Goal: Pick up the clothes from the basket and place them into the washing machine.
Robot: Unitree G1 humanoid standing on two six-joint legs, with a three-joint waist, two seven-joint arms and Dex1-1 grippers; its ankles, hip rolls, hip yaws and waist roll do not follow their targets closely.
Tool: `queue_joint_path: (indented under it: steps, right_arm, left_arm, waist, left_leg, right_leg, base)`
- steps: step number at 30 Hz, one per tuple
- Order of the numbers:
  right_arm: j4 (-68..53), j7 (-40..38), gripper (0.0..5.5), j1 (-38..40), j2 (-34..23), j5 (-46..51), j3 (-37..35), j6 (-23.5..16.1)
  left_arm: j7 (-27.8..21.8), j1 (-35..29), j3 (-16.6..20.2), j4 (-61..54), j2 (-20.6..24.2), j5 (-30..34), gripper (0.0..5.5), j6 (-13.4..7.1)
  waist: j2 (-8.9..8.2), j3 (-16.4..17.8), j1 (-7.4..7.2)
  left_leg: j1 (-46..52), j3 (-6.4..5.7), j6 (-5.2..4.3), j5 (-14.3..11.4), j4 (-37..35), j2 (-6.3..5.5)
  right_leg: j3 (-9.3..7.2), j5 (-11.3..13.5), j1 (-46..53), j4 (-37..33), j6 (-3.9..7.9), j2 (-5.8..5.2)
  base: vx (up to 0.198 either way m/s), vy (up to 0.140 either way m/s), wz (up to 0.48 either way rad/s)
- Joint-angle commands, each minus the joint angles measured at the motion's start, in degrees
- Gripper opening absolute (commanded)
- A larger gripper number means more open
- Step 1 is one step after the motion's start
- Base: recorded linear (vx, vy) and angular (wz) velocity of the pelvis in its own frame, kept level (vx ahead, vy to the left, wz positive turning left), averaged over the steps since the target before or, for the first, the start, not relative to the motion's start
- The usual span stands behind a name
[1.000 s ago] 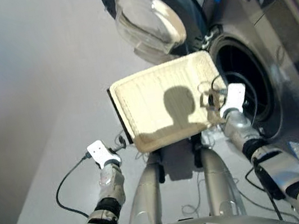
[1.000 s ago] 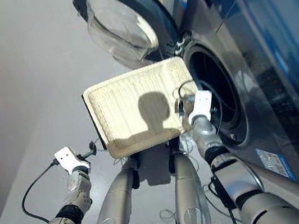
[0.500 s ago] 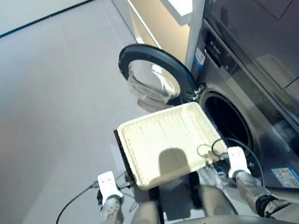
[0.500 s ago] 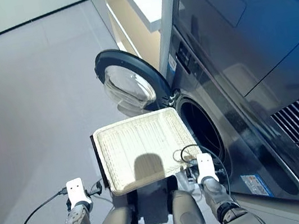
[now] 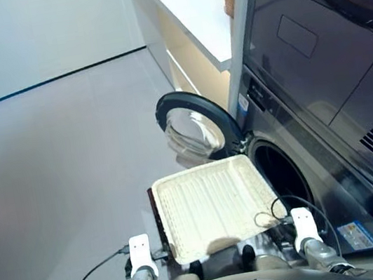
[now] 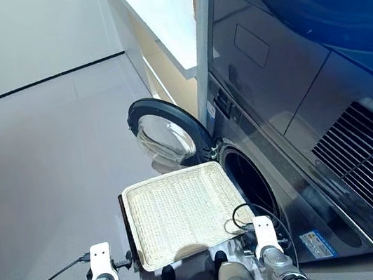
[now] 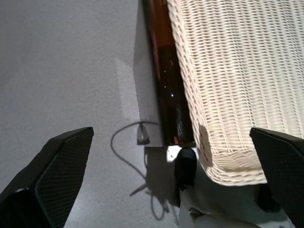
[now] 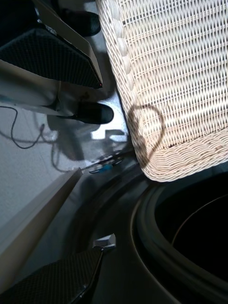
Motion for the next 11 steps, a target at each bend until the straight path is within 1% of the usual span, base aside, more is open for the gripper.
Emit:
queue_joint_path:
  steps: [1, 11]
  right_arm:
    - [-0.02, 0.06, 5.50, -2.15, 0.53, -0.95, 0.25, -0.53]
    - [0.00, -0.05, 5.50, -1.90, 0.66, -0.68, 0.40, -0.32]
  left_arm:
    - [-0.19, -1.97, 1.75, 0.64, -0.31, 2.01, 5.50, -0.93]
    - [-0.32, -1.98, 1.72, 1.13, -0.51, 1.72, 5.50, -0.38]
  waist:
    - [-1.59, 0.23, 0.14]
    - [-1.69, -0.16, 0.09]
  left_leg:
    - [1.43, 1.85, -2.77, 0.65, -0.13, -0.94]
    - [2.84, 1.46, -2.56, -0.15, 0.47, -0.65]
  right_leg:
    - [-0.34, 7.00, 3.75, -6.70, 5.23, -1.63]
    - [-0.53, 5.88, 5.77, -6.82, 4.88, -1.40]
  base:
    - [0.000, 0.000, 0.000]
    - [0.000, 0.000, 0.000]
